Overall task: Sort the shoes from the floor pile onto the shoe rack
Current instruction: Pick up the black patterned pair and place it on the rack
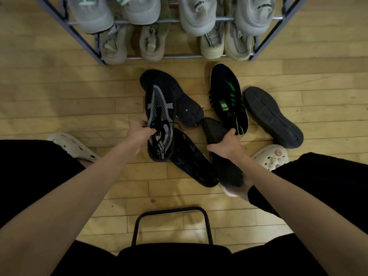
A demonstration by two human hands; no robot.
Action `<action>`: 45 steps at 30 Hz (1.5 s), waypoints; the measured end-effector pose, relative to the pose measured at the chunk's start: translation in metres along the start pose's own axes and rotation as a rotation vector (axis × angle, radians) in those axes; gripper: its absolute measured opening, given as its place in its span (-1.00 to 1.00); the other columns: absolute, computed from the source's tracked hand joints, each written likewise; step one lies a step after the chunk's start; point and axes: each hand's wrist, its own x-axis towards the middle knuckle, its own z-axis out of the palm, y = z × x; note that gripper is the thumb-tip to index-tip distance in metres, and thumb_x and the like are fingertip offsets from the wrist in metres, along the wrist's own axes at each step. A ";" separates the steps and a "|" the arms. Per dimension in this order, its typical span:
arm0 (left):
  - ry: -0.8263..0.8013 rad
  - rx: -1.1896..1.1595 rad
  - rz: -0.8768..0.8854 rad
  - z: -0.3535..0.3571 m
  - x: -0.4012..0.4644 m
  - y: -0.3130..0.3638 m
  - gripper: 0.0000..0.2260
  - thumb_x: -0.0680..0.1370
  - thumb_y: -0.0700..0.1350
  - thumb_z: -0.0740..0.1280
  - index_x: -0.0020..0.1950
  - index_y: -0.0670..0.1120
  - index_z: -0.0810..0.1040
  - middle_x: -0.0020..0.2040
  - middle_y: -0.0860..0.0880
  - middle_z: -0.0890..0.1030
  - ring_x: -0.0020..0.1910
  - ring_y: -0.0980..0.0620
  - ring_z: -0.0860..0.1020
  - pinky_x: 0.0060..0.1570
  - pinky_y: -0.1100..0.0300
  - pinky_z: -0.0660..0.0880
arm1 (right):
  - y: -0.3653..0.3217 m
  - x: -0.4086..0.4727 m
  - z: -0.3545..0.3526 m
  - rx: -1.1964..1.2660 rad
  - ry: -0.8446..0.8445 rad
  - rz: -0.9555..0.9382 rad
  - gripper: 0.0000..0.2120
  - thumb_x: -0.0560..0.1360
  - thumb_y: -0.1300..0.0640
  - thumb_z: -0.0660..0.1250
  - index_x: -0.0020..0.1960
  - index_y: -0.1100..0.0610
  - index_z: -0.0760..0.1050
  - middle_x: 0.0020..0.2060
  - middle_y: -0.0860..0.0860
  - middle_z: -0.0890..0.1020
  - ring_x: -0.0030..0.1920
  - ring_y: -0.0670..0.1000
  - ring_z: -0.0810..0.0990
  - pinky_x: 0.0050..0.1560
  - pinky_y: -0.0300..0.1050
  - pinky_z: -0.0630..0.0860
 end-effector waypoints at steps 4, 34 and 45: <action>-0.018 0.015 0.043 0.000 -0.004 0.009 -0.60 0.55 -0.25 0.33 0.39 -0.25 0.40 0.25 -0.18 0.56 0.20 -0.10 0.53 0.23 0.02 0.49 | 0.000 -0.009 -0.009 0.631 -0.058 0.049 -0.51 0.38 0.26 0.29 0.30 0.20 0.31 -0.04 0.14 0.52 -0.08 0.14 0.55 -0.18 -0.06 0.52; -0.071 -0.344 0.038 0.009 -0.038 0.026 -0.64 0.48 -0.14 0.40 0.23 -0.22 0.46 0.08 -0.13 0.61 -0.02 0.00 0.60 -0.14 0.20 0.54 | -0.008 -0.013 -0.035 1.147 -0.372 -0.025 -0.45 0.39 0.05 0.24 0.36 0.20 0.43 0.28 0.23 0.54 0.29 0.27 0.50 0.27 0.19 0.44; -0.107 -0.308 0.135 -0.018 -0.073 0.066 -0.66 0.45 -0.25 0.39 0.18 -0.12 0.40 -0.02 -0.06 0.57 -0.09 0.03 0.57 -0.22 0.17 0.51 | -0.049 -0.058 -0.069 1.025 -0.274 -0.044 -0.66 0.43 0.25 0.20 0.18 0.17 0.50 0.13 0.15 0.61 0.12 0.17 0.57 -0.02 0.04 0.51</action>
